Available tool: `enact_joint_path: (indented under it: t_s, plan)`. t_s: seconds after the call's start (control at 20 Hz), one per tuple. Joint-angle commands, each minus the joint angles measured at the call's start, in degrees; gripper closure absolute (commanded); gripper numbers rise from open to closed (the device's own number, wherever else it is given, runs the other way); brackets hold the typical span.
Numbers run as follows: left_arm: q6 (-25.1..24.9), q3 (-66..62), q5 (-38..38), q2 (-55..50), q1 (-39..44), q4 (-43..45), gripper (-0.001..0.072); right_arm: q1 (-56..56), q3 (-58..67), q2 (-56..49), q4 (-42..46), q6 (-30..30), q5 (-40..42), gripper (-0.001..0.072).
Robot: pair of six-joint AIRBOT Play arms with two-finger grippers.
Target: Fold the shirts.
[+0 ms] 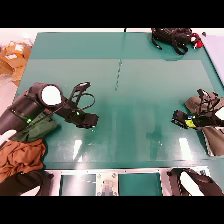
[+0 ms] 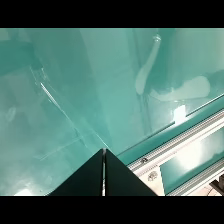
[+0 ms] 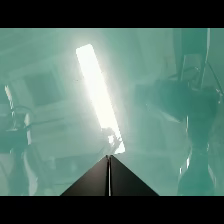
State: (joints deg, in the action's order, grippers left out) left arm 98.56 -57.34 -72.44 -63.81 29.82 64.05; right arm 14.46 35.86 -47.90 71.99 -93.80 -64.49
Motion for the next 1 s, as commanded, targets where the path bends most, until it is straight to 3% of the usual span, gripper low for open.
enact_joint_path:
  t_s: [0.0, 0.6, 0.85, 0.95]
  plan:
    - [0.0, 0.0, 0.0, 0.0, 0.0, 0.0, 0.0687, 0.0, 0.0, 0.0, 0.0, 0.0, 0.0, 0.0697]
    - [0.0, 0.0, 0.2, 0.0, 0.0, 0.0, 0.0687, 0.0, 0.0, 0.0, 0.0, 0.0, 0.1, 0.0696]
    - [-0.1, 0.0, 6.0, 0.0, 0.0, 2.1, 0.0676, 0.0, 0.0, -0.1, 0.0, 0.0, 4.0, 0.0696]
    - [1.4, 0.0, 5.7, 0.0, 0.0, 14.8, -0.0013, 0.0, 0.0, -0.2, -0.6, 0.0, 4.6, 0.0697]
